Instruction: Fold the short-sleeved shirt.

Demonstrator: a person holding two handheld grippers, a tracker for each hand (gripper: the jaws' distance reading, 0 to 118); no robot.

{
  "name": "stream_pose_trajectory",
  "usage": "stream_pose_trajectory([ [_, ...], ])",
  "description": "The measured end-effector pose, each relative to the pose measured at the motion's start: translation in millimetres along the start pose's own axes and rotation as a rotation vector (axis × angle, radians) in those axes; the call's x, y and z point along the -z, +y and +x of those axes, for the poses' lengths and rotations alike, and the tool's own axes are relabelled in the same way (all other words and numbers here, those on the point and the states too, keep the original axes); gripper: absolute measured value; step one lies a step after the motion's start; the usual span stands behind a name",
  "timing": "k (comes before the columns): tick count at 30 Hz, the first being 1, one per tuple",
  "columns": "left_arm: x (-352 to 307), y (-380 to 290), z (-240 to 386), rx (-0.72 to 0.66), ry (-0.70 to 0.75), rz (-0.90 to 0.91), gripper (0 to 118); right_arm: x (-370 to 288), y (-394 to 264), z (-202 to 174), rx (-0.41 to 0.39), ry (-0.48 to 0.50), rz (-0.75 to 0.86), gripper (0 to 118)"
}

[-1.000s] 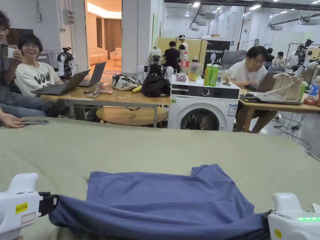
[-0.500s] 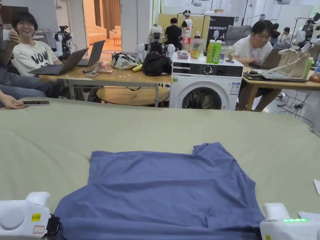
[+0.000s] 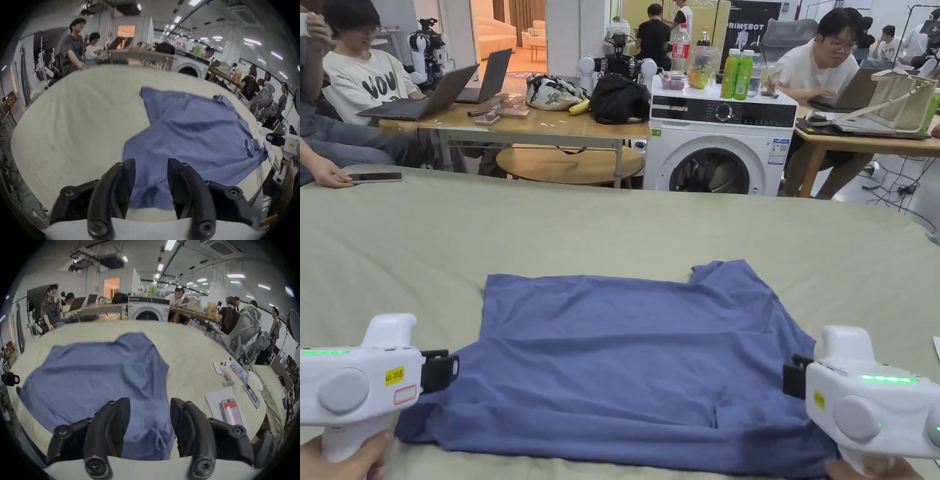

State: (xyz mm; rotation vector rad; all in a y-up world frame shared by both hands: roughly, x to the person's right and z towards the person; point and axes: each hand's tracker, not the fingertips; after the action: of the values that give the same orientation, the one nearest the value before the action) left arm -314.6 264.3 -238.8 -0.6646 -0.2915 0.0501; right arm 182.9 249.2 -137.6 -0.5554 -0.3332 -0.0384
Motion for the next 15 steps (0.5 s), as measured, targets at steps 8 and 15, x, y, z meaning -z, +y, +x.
stream_pose_trajectory([
  [8, -28.2, -5.0, 41.0, 0.101, 0.072, 0.305, 23, -23.5, 1.4, -38.5, 0.032, 0.013, 0.230, 2],
  [15, -34.7, -2.8, 46.5, 0.105, 0.092, 0.251, 0, -25.7, -1.5, -50.6, 0.032, 0.043, 0.221, 0],
])
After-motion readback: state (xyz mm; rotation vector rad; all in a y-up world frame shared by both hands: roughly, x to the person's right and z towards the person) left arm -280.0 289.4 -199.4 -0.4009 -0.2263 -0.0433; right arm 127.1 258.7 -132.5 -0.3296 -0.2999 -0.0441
